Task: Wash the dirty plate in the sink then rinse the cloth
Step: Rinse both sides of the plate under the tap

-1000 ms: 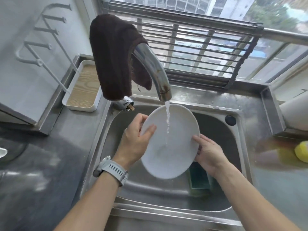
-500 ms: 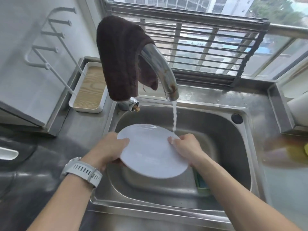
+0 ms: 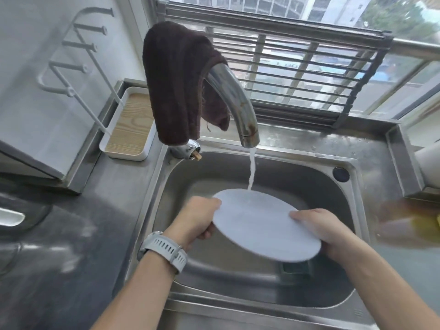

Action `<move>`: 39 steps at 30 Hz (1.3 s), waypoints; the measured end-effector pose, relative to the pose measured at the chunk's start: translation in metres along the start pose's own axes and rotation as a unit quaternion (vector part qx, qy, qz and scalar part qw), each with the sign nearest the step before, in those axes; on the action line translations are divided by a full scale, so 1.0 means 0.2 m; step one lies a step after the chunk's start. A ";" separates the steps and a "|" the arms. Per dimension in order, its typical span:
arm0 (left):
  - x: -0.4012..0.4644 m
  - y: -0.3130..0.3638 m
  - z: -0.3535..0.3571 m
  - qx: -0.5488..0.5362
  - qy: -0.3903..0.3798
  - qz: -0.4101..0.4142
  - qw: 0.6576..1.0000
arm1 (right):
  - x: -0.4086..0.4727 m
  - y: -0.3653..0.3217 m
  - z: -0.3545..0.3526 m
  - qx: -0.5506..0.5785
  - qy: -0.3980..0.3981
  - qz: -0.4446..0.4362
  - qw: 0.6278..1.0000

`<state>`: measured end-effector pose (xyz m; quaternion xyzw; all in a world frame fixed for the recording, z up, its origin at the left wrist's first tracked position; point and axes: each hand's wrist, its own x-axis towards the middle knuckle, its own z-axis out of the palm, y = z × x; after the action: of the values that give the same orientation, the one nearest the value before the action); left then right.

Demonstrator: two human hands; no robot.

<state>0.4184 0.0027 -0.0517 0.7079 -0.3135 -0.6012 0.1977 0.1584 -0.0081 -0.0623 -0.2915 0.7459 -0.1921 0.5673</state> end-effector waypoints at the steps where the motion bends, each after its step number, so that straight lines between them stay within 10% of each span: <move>1: 0.00 0.01 -0.02 0.001 0.017 0.016 1.000 | 0.03 0.00 0.04 0.025 -0.018 0.013 0.999; 12: 0.04 0.00 -0.02 -0.048 0.035 0.179 0.982 | 0.04 0.10 0.08 0.212 -0.023 -0.060 0.975; 22: 0.08 0.02 0.26 -0.025 -0.011 0.165 0.986 | -0.31 -0.02 -0.27 0.050 0.097 -0.201 0.973; 32: 0.00 0.00 -0.16 0.082 0.188 0.174 0.963 | 0.05 -0.06 0.25 0.105 -0.101 0.021 0.989; 39: -0.04 -0.07 -0.31 -0.082 0.104 0.189 0.973 | 0.06 -0.15 0.42 0.150 -0.169 -0.077 0.971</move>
<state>0.4820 0.0123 -0.0427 0.6757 -0.3693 -0.4999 0.3964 0.2422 -0.0352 -0.0762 -0.2875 0.5770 -0.2931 0.7060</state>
